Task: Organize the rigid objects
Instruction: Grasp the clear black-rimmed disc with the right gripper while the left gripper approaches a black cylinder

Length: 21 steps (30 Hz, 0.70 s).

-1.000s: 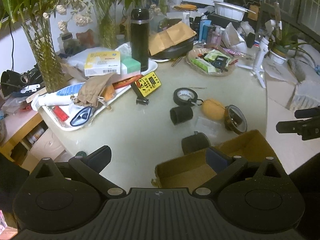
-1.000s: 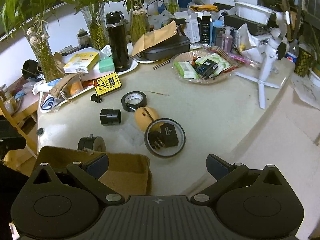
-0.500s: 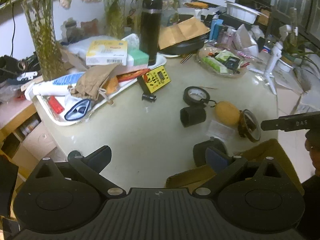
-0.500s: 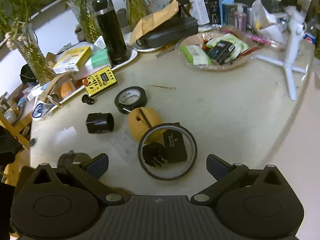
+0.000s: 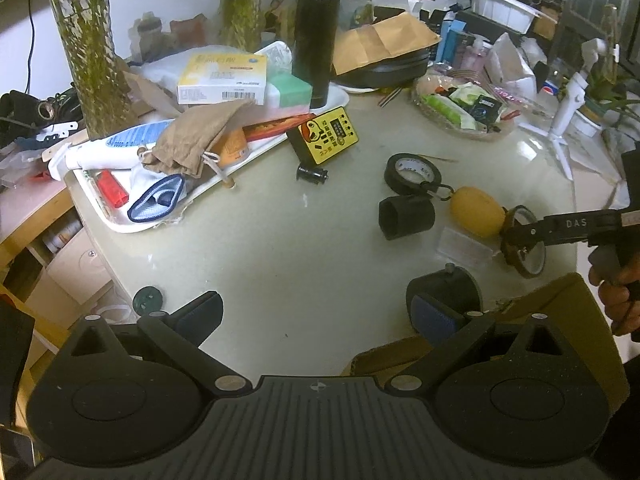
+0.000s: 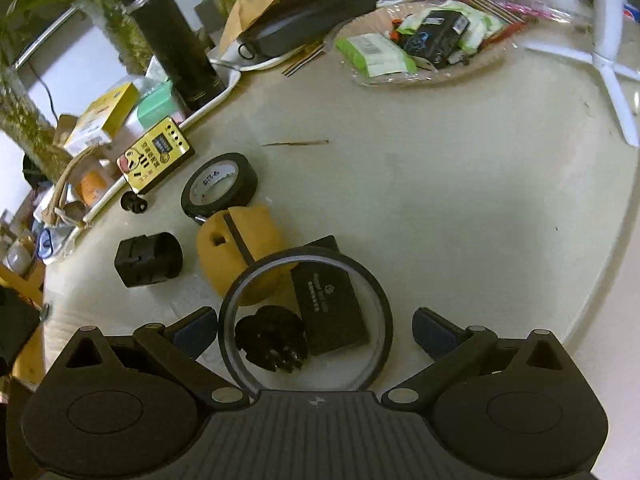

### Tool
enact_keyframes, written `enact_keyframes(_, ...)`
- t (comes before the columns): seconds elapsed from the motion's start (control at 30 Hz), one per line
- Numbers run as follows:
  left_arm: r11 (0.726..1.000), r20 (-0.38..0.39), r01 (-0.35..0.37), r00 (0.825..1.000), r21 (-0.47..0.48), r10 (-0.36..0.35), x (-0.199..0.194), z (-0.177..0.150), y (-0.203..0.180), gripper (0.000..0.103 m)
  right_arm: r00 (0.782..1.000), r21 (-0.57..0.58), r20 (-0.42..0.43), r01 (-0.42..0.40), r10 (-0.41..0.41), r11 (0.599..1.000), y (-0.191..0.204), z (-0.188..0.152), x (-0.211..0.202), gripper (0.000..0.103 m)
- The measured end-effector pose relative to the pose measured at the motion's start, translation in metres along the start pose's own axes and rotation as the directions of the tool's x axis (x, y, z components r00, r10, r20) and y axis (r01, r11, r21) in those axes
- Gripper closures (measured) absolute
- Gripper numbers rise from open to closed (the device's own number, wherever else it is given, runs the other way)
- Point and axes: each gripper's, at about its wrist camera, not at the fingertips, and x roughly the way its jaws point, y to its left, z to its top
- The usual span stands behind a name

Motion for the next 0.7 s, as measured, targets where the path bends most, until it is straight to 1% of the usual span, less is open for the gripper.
enact_keyframes(0.1, 1.0, -0.004, -0.003, 1.0, 0.006, 0.003, 0.001, 0.0, -0.001, 0.0, 1.0, -0.009, -0.002, -0.005, 0.005, 1.0, 0.001, -0.001, 0.0, 0.002)
enact_keyframes(0.13, 1.0, -0.005, -0.003, 1.0, 0.007, 0.003, 0.001, -0.001, -0.002, 0.0, 1.0, -0.006, -0.001, -0.015, 0.015, 1.0, 0.001, -0.001, 0.0, 0.009)
enact_keyframes(0.17, 1.0, -0.007, -0.002, 1.0, 0.008, 0.002, 0.002, 0.0, -0.002, 0.0, 1.0, -0.006, 0.002, -0.024, 0.024, 1.0, 0.001, -0.002, -0.002, 0.012)
enact_keyframes(0.3, 1.0, -0.006, 0.0, 1.0, 0.01, 0.0, 0.001, -0.001, -0.002, 0.0, 0.999, 0.023, 0.001, -0.049, 0.049, 0.999, -0.003, -0.004, -0.007, 0.012)
enact_keyframes(0.47, 1.0, -0.005, 0.001, 1.0, 0.015, -0.001, 0.0, 0.0, -0.005, 0.0, 0.997, -0.002, 0.065, -0.052, 0.052, 0.999, 0.004, -0.005, -0.024, 0.012)
enact_keyframes(0.7, 1.0, -0.005, 0.019, 1.0, 0.022, -0.018, -0.004, 0.002, -0.009, 0.0, 0.989, -0.059, 0.15, -0.004, 0.012, 0.998, 0.021, -0.01, -0.055, 0.013)
